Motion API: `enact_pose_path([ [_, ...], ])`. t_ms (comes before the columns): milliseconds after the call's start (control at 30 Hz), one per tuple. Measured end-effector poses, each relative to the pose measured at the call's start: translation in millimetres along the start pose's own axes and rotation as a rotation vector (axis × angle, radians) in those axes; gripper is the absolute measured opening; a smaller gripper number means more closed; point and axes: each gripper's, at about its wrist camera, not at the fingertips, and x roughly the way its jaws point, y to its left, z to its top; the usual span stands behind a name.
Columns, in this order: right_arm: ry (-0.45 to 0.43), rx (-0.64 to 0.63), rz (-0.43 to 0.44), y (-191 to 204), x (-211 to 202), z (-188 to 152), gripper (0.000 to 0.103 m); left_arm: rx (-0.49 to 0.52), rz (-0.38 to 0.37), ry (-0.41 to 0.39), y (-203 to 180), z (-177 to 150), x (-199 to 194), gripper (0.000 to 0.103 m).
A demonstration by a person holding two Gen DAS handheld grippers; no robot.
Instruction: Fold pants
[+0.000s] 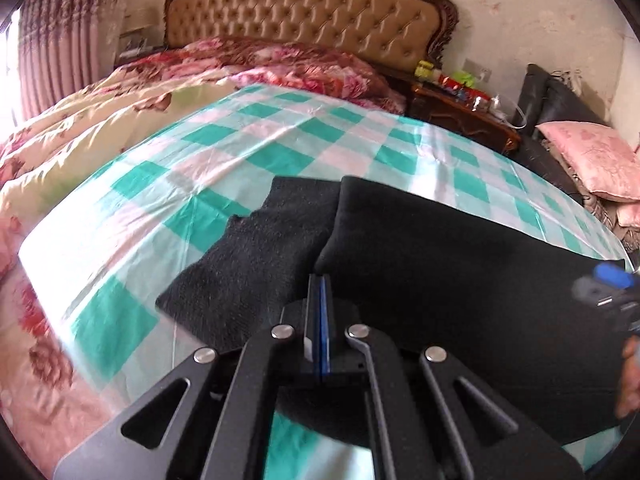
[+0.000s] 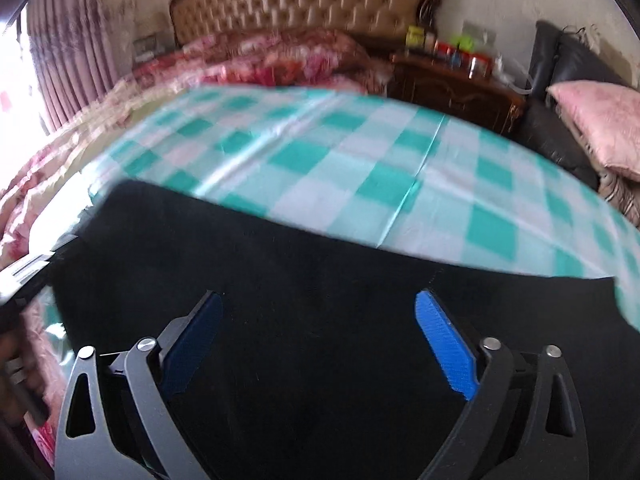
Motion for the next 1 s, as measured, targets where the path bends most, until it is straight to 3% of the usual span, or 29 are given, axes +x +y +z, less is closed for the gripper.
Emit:
enact_pose_path([
  [100,0.048,-0.01,-0.041,8.1,16.5,-6.7,0.087,0.054,-0.007,0.004,-19.6,-7.4,-17.5,0.002],
  [233,0.068,0.003,-0.03,4.7,22.0,-9.3,0.089,0.039,-0.011,0.095,-25.4,-31.3,-5.9,0.002],
  [767,0.053,-0.005,-0.044,7.1,23.3,-9.7,0.089,0.094,0.037,0.094,-31.1,-42.2,-6.2,0.002],
  [900,0.016,0.047,0.009,2.7,5.1,-12.1,0.08,0.09,0.023,0.094,-28.5,-41.8,-4.8,0.002],
  [1000,0.056,-0.005,0.002,14.4,-7.1,-25.8,0.07,0.084,0.012,0.094,-26.3,-41.0,-4.7,0.002],
])
